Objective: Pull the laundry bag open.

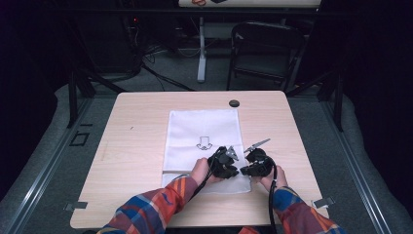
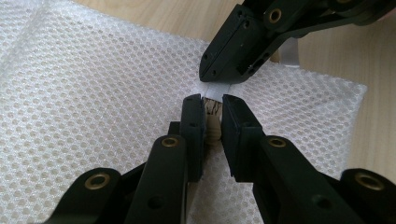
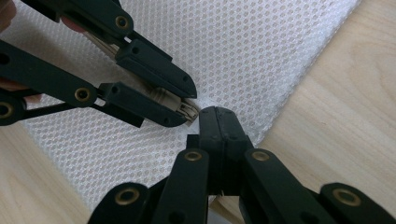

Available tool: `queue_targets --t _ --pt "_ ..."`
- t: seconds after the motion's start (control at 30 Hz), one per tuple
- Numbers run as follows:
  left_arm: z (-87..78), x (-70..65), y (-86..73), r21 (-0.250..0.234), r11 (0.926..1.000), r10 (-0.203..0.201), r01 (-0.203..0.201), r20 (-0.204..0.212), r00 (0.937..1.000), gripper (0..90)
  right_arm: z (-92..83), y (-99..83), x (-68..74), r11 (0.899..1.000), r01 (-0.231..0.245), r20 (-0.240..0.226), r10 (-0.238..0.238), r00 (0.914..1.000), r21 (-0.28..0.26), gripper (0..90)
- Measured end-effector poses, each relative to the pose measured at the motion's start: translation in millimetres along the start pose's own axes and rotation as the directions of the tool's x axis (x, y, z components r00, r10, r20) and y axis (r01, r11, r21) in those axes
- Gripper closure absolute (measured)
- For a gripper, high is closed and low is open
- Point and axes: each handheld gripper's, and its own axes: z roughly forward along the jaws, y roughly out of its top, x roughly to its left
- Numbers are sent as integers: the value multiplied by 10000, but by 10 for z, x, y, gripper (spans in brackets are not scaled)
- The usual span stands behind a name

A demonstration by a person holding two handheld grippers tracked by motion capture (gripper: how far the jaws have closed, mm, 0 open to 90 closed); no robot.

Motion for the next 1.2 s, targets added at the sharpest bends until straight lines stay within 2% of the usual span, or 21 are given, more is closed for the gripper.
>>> queue_targets --t 0.07,0.13,0.23,0.43,0.57,0.6,0.73,0.77,0.93,0.97,1.03,1.07,1.2 --pt "0 -2 3 0 10000 33 -33 -14 10000 812 7 -4 6 9999 -39 -28 38 10000 -111 900" --pt "-4 6 1 14 10000 -35 35 46 10000 817 -2 2 3 9999 168 92 -169 9998 40 900" --pt "-4 11 -6 -92 9999 -80 81 51 10000 820 -3 2 11 9998 209 140 -210 9997 76 900" --pt "-29 -24 23 42 9995 308 -308 -140 9994 823 -1 2 10 9998 197 139 -198 9997 58 900" --pt "-45 -25 15 4 9996 273 -273 -171 9995 823 0 0 12 9999 167 152 -168 9997 33 900" --pt "-47 -23 13 66 9997 257 -256 -155 9996 823 10 -6 20 9999 65 167 -63 9998 -113 900" --pt "-58 -21 -3 -7 9996 266 -266 -106 9996 823 0 0 12 9999 169 148 -170 9997 36 900" --pt "-59 -21 -3 69 9995 307 -307 -99 9995 824 12 -5 24 9999 33 139 -31 9999 -138 900" --pt "-76 -17 -6 58 9993 375 -374 -103 9992 823 4 1 17 9999 112 86 -112 9999 2 900" --pt "-92 -5 -13 44 9994 349 -349 -96 9993 823 15 -5 26 9999 -4 118 6 9999 -165 900" --pt "-112 32 -44 40 9998 170 -170 -58 9998 823 15 -5 26 9999 -11 114 13 9999 -166 900" --pt "-133 55 -65 3 10000 82 -82 0 10000 823 1 1 11 9999 137 127 -138 9998 52 900" --pt "-194 74 -135 43 10000 45 -45 -4 10000 822 -5 7 15 9998 85 180 -88 9998 193 900"
